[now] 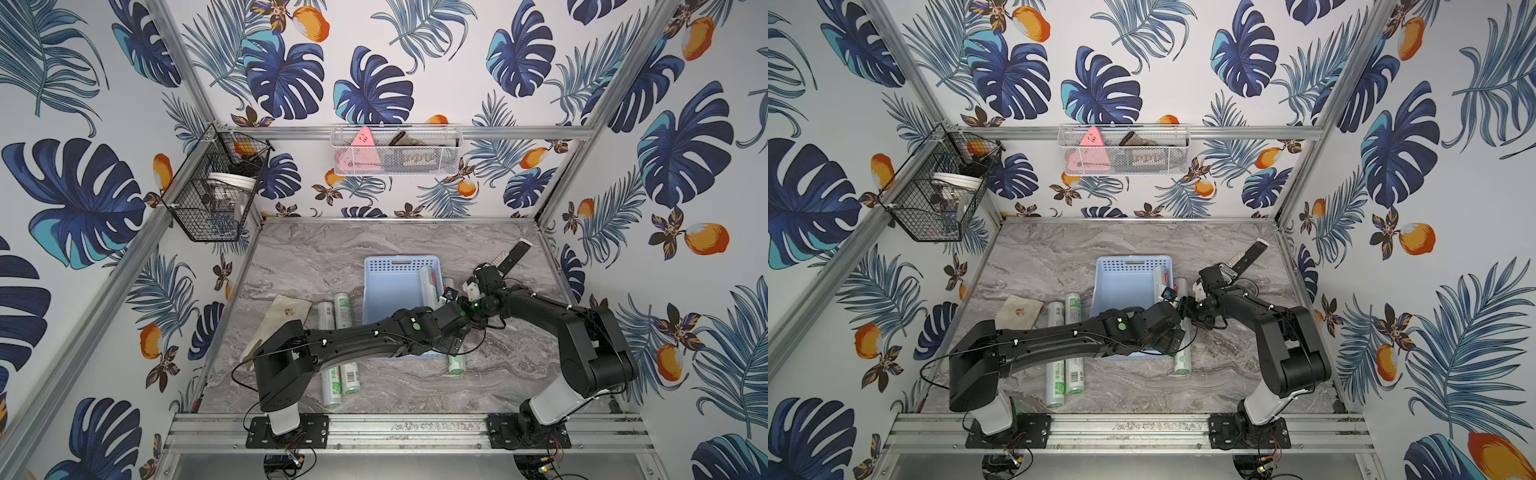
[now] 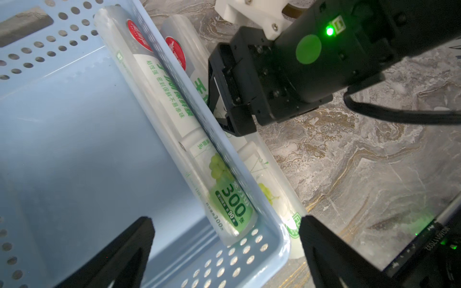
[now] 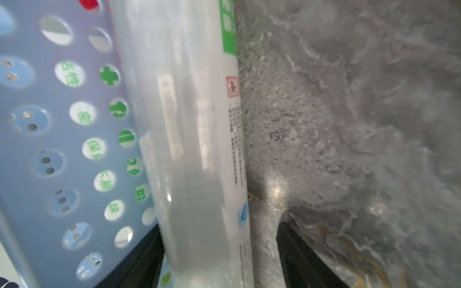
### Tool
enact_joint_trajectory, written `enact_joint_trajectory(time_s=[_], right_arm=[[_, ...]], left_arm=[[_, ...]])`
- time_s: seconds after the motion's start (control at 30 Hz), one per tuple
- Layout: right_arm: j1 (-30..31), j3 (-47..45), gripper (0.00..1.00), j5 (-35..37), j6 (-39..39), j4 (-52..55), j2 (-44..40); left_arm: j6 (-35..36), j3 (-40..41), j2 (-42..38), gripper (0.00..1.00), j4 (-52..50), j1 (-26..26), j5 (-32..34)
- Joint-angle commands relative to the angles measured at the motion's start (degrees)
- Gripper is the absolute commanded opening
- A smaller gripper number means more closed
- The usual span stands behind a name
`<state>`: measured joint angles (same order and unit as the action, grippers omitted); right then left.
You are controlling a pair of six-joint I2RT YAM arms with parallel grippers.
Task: Put the plastic wrap into the basket
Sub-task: Pick up the plastic wrap from the center of the board.
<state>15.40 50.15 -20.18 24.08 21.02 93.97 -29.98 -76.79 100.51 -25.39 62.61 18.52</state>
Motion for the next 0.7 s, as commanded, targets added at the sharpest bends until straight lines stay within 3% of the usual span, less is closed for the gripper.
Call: enact_joint_trajectory(time_s=[0.0,0.07,0.2,0.47,0.67], right_arm=[[1.5,1.1,0.70,11.0,-1.0,3.7,0.5],[2.6,2.0,0.67,17.1,-1.1,6.1,0.8],[3.4,2.3,0.63,21.8,0.4,7.6,0.0],[4.3,3.6,0.64,22.9,2.3,9.7,3.1],[5.9,3.2,0.58,23.7,4.1,9.6,5.0]], left_arm=[[-0.2,0.1,-0.5,0.99,-0.7,0.1,1.7],[-0.3,-0.1,-0.5,0.99,-0.7,0.1,1.5],[-0.5,0.2,-0.5,0.99,-0.2,0.1,1.5],[-0.6,0.9,-1.1,0.99,0.0,0.2,2.0],[-0.5,1.3,-1.5,0.99,0.1,0.1,2.1]])
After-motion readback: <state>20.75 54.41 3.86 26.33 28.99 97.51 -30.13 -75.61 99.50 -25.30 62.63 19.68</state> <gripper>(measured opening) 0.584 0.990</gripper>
